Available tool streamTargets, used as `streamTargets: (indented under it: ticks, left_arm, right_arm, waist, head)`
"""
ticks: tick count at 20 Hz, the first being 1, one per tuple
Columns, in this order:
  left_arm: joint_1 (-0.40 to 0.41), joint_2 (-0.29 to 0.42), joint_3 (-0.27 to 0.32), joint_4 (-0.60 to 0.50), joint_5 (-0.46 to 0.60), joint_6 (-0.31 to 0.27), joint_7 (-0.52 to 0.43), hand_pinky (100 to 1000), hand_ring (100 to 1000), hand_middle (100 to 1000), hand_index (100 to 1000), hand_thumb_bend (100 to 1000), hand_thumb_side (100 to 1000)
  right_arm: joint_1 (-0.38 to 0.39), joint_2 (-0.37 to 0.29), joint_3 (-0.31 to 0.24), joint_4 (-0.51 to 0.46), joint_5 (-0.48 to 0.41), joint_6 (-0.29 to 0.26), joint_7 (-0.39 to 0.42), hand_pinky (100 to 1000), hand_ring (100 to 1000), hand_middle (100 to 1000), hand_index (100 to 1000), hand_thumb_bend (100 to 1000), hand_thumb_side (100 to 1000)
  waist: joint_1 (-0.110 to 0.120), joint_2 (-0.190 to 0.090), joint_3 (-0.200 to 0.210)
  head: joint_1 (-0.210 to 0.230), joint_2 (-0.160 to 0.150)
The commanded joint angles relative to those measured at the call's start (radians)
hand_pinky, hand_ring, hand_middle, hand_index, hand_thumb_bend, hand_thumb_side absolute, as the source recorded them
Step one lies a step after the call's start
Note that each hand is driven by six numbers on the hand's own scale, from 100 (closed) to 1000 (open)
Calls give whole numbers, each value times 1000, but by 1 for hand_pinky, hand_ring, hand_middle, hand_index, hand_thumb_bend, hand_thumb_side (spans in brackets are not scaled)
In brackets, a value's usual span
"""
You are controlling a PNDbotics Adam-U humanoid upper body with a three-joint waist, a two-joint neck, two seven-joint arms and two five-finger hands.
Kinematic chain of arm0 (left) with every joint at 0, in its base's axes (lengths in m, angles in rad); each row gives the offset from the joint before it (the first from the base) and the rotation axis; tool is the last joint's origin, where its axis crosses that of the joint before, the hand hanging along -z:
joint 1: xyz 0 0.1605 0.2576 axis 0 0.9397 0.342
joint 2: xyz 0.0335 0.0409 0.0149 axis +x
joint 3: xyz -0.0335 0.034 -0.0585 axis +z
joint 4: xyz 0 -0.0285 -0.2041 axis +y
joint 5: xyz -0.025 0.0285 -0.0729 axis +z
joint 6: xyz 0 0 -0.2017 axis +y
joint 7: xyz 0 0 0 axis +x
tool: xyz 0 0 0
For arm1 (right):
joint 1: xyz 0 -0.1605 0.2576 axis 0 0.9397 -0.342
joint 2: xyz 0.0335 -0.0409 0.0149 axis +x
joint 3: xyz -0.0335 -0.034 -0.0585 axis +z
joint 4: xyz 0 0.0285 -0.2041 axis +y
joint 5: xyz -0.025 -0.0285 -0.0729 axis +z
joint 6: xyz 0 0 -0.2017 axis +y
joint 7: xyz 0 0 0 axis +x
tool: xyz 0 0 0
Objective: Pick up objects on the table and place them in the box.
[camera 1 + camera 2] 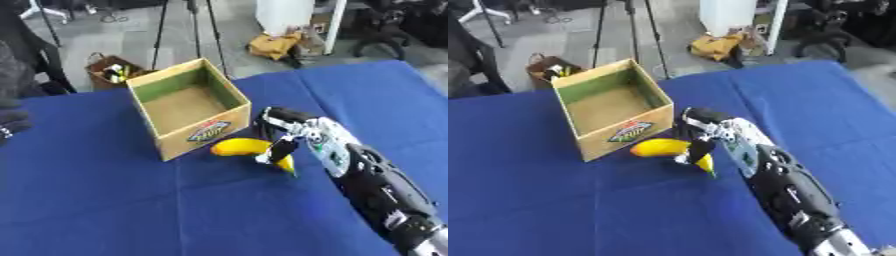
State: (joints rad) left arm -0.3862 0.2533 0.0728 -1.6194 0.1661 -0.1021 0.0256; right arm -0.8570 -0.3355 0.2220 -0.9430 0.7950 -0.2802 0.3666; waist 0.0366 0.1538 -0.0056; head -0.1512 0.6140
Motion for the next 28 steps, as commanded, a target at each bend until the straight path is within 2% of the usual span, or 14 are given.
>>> streamTargets:
  ticks: [1, 7, 11, 14, 19, 20, 21, 28]
  left_arm:
    - [-14, 12, 5, -20, -5, -1, 3, 701, 681, 671, 808, 739, 903]
    - [-14, 10, 0, -27, -6, -2, -2, 701, 681, 671, 805, 740, 903]
    - [-19, -3, -9, -41, -6, -3, -13, 702, 682, 671, 805, 740, 902]
    - [-31, -20, -19, -58, -8, -5, -24, 702, 682, 672, 805, 742, 901]
    - [-64, -56, -53, -93, -10, -5, -57, 702, 683, 672, 805, 746, 901]
    - [-69, -61, -60, -98, -11, -4, -65, 702, 683, 672, 805, 791, 884]
    - [-74, -64, -66, -102, -12, -3, -71, 702, 683, 672, 805, 746, 901]
    - [-101, -82, -94, -120, -10, 3, -101, 701, 682, 671, 805, 750, 901]
  right_arm:
    - [-38, -39, -8, -54, -23, 8, -8, 521, 418, 454, 521, 360, 276]
    - [-70, -70, -16, -91, -41, 30, -12, 525, 423, 457, 523, 363, 281]
    - [-102, -92, -28, -89, -28, 60, -31, 531, 430, 459, 525, 362, 285]
    - [-114, -118, -35, -89, -22, 79, -52, 538, 437, 464, 529, 360, 288]
    - [-120, -159, -51, -76, -6, 101, -96, 547, 443, 468, 534, 358, 293]
    - [-124, -162, -54, -70, 0, 104, -106, 548, 444, 468, 534, 322, 339]
    - [-128, -164, -57, -63, 5, 106, -114, 548, 444, 468, 534, 358, 294]
    - [-174, -159, -74, -23, 47, 115, -155, 573, 465, 483, 548, 348, 311]
  waist:
    - [-2, -16, 1]
    - [-6, -15, 9]
    - [-9, -7, 38]
    - [-15, 5, 74]
    - [-29, 28, 161]
    - [-32, 32, 177]
    - [-34, 35, 190]
    - [-44, 53, 271]
  head:
    - [2, -11]
    - [5, -16]
    - [7, -30]
    - [-2, -48]
    - [-39, -91]
    - [-46, -97]
    - [-52, -102]
    - [-115, -137]
